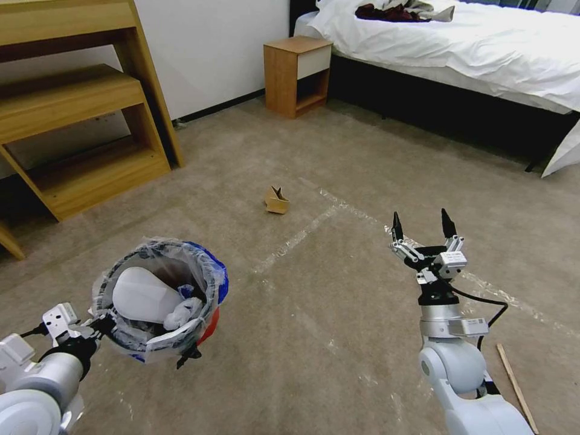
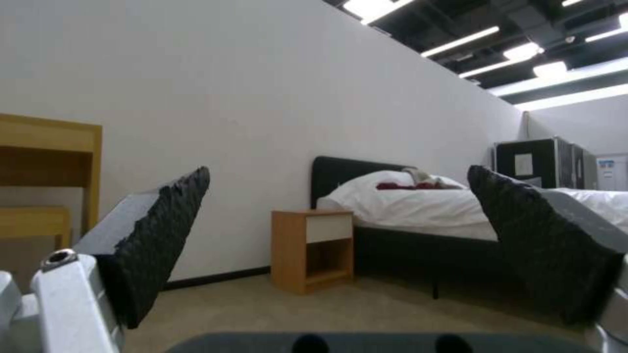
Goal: Pick up the trash bin and place the garbage on the floor into it.
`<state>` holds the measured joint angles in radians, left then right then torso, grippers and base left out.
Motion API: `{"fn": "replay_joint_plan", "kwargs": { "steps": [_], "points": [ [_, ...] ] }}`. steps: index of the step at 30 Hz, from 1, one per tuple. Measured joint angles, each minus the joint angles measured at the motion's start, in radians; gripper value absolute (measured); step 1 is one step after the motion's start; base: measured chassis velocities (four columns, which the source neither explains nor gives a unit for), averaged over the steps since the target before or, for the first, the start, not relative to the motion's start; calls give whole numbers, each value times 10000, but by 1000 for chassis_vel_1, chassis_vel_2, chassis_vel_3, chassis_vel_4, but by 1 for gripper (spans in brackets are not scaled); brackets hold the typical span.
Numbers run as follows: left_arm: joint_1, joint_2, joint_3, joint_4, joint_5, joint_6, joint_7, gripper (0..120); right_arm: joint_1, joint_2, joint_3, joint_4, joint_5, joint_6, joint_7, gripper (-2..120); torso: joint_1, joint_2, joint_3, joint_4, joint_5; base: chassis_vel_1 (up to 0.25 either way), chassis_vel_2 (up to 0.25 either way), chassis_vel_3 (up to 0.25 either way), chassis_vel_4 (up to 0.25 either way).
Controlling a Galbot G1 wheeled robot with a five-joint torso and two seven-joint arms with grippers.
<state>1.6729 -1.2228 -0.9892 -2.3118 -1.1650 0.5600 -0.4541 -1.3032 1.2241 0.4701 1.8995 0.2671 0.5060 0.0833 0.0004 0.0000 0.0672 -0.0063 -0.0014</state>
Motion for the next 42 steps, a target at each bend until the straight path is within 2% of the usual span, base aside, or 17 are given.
{"fn": "replay_joint_plan", "kwargs": {
  "steps": [42],
  "points": [
    [-33, -11, 83, 196, 245, -203, 118, 1, 143, 46, -222, -196, 1, 103, 7, 100, 1, 0, 1, 0, 1, -95, 96, 99, -98]
  ]
}}
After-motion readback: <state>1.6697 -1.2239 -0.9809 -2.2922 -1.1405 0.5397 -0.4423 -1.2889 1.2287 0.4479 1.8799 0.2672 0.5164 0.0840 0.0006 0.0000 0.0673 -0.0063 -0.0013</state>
